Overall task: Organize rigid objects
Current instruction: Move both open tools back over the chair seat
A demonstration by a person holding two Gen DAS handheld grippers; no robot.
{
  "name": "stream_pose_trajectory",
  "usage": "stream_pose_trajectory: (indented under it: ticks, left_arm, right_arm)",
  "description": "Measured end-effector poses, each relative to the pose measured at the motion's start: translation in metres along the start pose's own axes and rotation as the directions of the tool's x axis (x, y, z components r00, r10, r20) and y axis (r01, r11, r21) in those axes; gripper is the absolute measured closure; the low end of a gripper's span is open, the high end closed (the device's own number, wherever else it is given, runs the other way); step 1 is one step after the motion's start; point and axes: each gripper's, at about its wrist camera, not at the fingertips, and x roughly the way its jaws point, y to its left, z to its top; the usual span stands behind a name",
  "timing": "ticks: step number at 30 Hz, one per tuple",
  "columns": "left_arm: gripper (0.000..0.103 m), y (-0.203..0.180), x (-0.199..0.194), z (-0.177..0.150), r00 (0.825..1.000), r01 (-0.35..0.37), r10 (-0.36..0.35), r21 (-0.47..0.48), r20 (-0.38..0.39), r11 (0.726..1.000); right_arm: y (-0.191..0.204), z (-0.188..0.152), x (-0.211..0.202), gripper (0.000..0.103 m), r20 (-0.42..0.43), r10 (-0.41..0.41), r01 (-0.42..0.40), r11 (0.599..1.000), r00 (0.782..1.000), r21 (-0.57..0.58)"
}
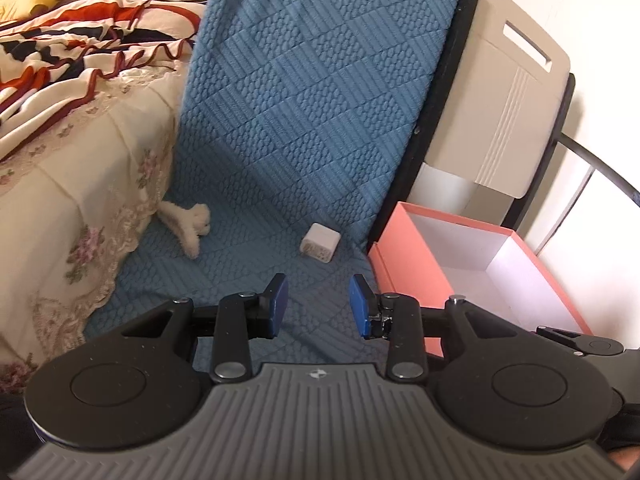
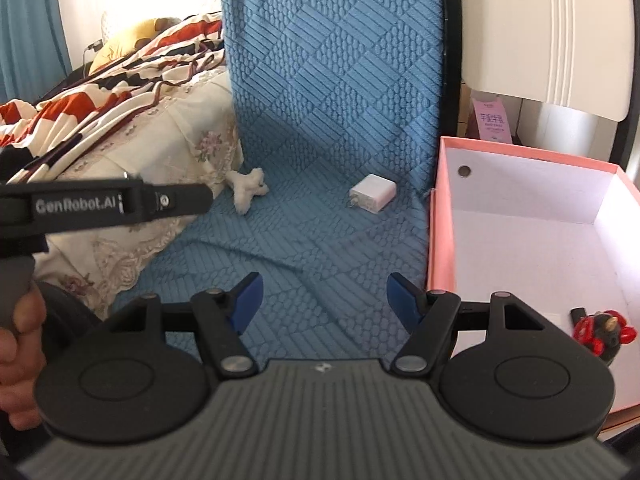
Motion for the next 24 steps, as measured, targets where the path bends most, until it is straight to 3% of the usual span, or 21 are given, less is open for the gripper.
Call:
stream_pose_trajectory:
  ticks: [5,9,24]
  left_arm:
    - [0.064,0.013,0.003,-0.001,1.0,-0.026,0.026,-0.011,0.001,1.0]
    - [0.064,0.027,0.021,-0.007,0.996,-0.069,0.067,-0.043,-0.053,0.997]
    - [0.064,0.055,0.095,0.013,0.987,-0.124,0.12,-0.031,-0.107,0.992]
  right_arm:
    - [0.003,-0.007,0.01,0.032,-0.021,-0.003,0.003,1.0,1.0,-0.002]
    - [0.003,-0.007,0.024,0.032,-0.053,0.01,-0.01,1.0,0.999,0.001]
    - [-0.001,0.038,0.099,0.032,-0.054,0.019,-0.022,0.999,0.998,-0.043]
